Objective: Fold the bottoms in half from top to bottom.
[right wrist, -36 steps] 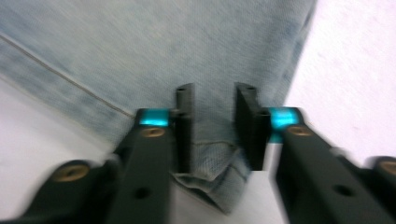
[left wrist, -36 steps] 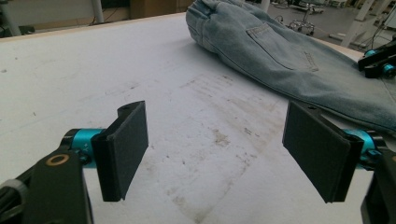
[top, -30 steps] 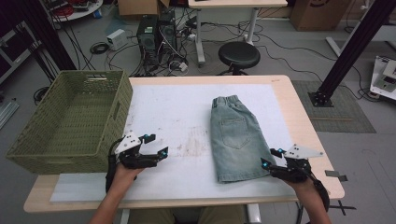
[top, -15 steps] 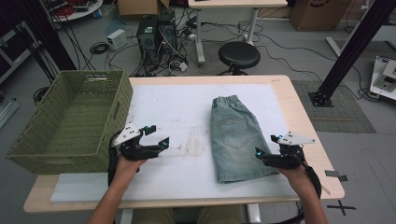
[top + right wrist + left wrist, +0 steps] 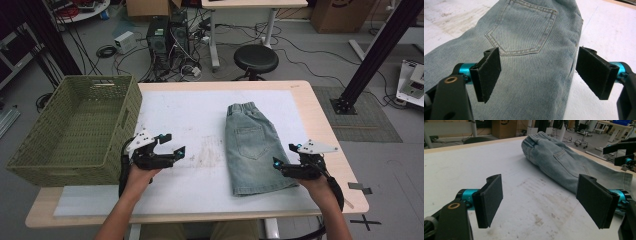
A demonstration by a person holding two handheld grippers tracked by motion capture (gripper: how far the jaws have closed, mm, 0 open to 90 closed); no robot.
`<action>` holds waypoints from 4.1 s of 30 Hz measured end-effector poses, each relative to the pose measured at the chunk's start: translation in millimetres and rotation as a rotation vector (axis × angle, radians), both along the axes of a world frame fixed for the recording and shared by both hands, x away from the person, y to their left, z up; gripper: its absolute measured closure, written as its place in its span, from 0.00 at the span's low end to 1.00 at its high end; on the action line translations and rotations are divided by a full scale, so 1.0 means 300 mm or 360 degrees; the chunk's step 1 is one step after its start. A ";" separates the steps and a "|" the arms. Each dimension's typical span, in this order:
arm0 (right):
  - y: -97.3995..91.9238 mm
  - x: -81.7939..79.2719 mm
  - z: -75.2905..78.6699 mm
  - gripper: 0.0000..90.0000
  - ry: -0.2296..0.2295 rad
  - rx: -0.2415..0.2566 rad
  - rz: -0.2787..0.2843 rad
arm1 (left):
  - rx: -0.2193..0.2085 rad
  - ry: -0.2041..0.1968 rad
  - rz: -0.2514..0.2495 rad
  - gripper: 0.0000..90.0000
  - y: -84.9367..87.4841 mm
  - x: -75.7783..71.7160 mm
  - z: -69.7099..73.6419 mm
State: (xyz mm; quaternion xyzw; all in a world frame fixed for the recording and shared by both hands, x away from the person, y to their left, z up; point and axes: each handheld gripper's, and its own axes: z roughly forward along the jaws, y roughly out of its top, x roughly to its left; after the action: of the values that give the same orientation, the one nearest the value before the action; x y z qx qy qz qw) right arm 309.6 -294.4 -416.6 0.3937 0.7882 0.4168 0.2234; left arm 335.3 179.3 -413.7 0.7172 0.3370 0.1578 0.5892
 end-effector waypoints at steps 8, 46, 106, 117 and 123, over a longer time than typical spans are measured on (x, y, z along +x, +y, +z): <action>0.011 0.002 -0.004 0.24 0.0002 0.0025 0.0038 | -0.0020 0.0072 -0.0037 0.24 -0.080 0.052 0.024; 0.028 0.023 -0.022 0.24 0.0015 0.0013 -0.0050 | 0.0340 0.0530 -0.0022 0.49 -0.526 0.164 -0.129; 0.358 0.174 -0.104 0.89 0.0429 0.0047 0.0020 | 0.0224 0.0494 0.0150 0.95 -0.138 0.146 -0.089; 0.449 0.207 -0.104 0.89 0.0409 0.0028 0.0046 | 0.0210 0.0509 0.0212 0.95 -0.066 0.167 -0.101; 0.461 0.221 -0.102 0.88 0.0396 0.0000 0.0052 | 0.0201 0.0518 0.0231 0.95 -0.058 0.168 -0.113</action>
State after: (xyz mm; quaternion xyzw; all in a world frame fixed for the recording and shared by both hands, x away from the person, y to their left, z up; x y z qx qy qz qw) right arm 376.1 -156.2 -447.2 0.4295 0.8162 0.3683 0.1170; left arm 385.7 161.8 -447.6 0.7426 0.4681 0.1028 0.4677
